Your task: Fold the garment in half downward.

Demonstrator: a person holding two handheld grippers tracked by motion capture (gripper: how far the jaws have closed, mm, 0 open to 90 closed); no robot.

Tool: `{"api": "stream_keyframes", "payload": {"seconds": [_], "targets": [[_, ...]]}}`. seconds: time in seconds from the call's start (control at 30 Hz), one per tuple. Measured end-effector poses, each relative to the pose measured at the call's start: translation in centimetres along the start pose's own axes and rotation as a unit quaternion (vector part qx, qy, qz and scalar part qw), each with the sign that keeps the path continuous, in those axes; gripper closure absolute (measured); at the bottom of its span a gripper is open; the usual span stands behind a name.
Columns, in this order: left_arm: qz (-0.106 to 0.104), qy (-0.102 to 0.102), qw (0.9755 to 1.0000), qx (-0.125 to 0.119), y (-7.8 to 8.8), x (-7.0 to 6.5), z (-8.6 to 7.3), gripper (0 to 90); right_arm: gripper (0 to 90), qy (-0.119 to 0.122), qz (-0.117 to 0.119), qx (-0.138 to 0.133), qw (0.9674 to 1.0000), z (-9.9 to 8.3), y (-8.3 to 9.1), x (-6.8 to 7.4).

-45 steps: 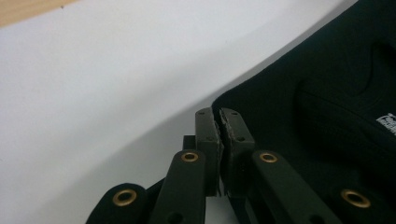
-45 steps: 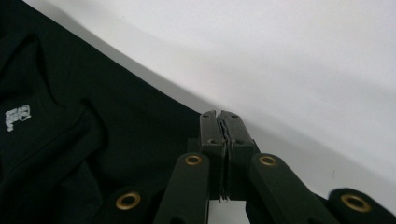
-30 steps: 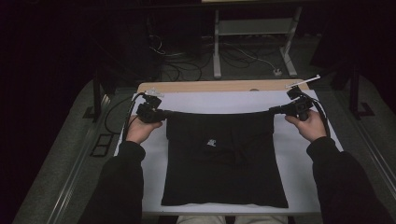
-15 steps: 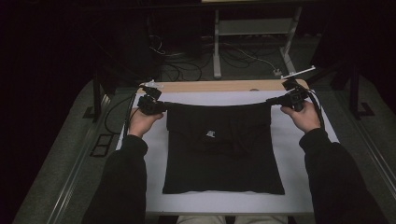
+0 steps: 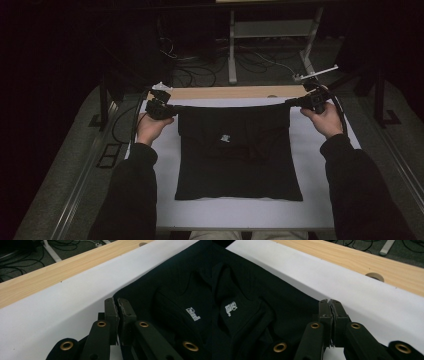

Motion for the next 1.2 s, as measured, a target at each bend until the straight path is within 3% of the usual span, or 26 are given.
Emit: {"api": "stream_keyframes", "payload": {"seconds": [0.5, 0.97, 1.13, 1.2], "targets": [[0.010, -0.003, 0.9999, 0.005, -2.4, 1.0, -0.7, 85.5, 86.6, -0.011, 0.000, 0.009, 0.9999, -0.4, -2.5, -1.1], [0.014, 0.019, 0.9996, 0.017, -5.4, 2.2, -2.1, 85.2, 86.5, -0.030, -0.005, 0.029, 0.9991, -1.5, -5.2, -1.9], [0.012, 0.043, 0.9988, 0.020, -5.7, 2.3, -2.3, 84.5, 85.7, -0.037, 0.007, 0.032, 0.9988, -1.6, -5.6, -1.9], [0.021, 0.042, 0.9987, 0.020, -5.6, 2.3, -2.3, 81.5, 83.3, -0.045, 0.017, 0.032, 0.9983, -1.6, -5.6, -1.9]]}}
Point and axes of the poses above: each handheld gripper's, and its own axes: y roughly backward along the jaws, z roughly out of its top, x roughly to its left, the point moved 4 cm from there along -y, roughly forward along the jaws, and after that the axes turned 1 degree about -x, right-handed, at the moved point
